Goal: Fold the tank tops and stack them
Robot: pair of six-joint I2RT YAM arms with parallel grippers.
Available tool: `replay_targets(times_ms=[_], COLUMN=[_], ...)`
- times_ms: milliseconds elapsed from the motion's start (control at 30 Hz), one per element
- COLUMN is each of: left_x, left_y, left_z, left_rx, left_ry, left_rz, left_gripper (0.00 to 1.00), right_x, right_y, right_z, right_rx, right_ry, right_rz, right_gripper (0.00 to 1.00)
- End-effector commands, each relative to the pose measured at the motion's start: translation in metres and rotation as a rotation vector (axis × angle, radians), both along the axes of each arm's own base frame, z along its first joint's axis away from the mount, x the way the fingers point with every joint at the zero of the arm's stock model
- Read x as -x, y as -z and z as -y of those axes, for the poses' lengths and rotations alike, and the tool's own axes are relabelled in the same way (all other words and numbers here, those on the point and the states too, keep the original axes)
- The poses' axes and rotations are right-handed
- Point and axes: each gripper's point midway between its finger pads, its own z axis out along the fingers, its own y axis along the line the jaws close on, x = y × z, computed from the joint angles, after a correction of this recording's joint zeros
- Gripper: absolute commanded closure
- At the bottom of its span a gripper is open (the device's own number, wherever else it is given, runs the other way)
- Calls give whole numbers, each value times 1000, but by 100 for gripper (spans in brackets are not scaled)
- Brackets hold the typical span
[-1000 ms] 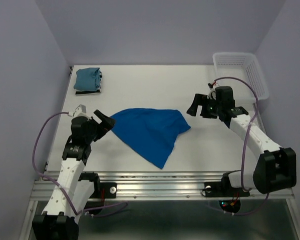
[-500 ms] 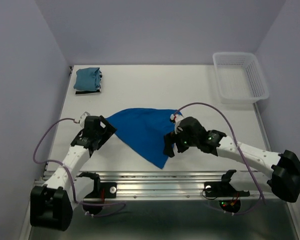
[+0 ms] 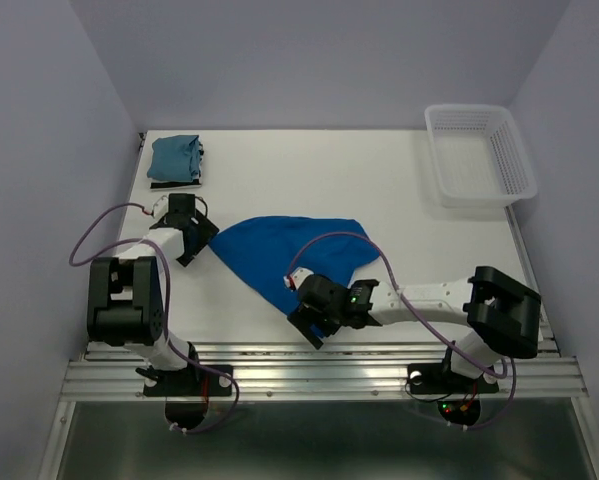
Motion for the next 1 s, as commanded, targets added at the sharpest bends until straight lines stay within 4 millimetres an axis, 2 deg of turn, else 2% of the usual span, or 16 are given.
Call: replay_targets(times_ms=[0, 100, 133, 167, 200, 300, 400, 500, 533, 567, 600, 700, 833, 967], left_x=[-25, -26, -26, -29, -28, -29, -22, -12, -9, -7, -4, 4, 16, 21], left_y=[4, 23, 34, 36, 40, 38, 38, 40, 40, 40, 40, 42, 32, 12], left_z=[-3, 7, 10, 13, 18, 24, 30, 31, 30, 35, 37, 33, 25, 24], left_rx=[-22, 17, 28, 42, 61, 63, 57, 46, 40, 53, 56, 37, 2, 0], left_ry=[38, 87, 100, 111, 126, 157, 198, 222, 231, 270, 282, 280, 234, 233], left_rz=[15, -32, -55, -44, -50, -40, -44, -53, -55, -57, -65, -86, -38, 2], left_gripper=[17, 20, 23, 26, 29, 43, 51, 68, 73, 96, 100, 100, 100, 100], right_x=[-6, -5, -8, -8, -11, -14, -21, -25, -29, -30, -34, -41, -45, -43], right_y=[5, 14, 18, 20, 20, 21, 17, 9, 7, 5, -1, -11, -17, -27], right_z=[-3, 0, 3, 4, 5, 7, 8, 6, 8, 9, 10, 15, 20, 21], right_rx=[48, 66, 84, 85, 92, 87, 83, 60, 58, 57, 44, 7, -20, -54], right_ry=[16, 25, 41, 60, 76, 133, 171, 203, 223, 233, 249, 288, 310, 300], right_rz=[36, 25, 37, 35, 50, 56, 87, 104, 125, 132, 140, 139, 130, 123], right_gripper=[9, 14, 18, 23, 37, 54, 55, 73, 74, 76, 76, 81, 98, 99])
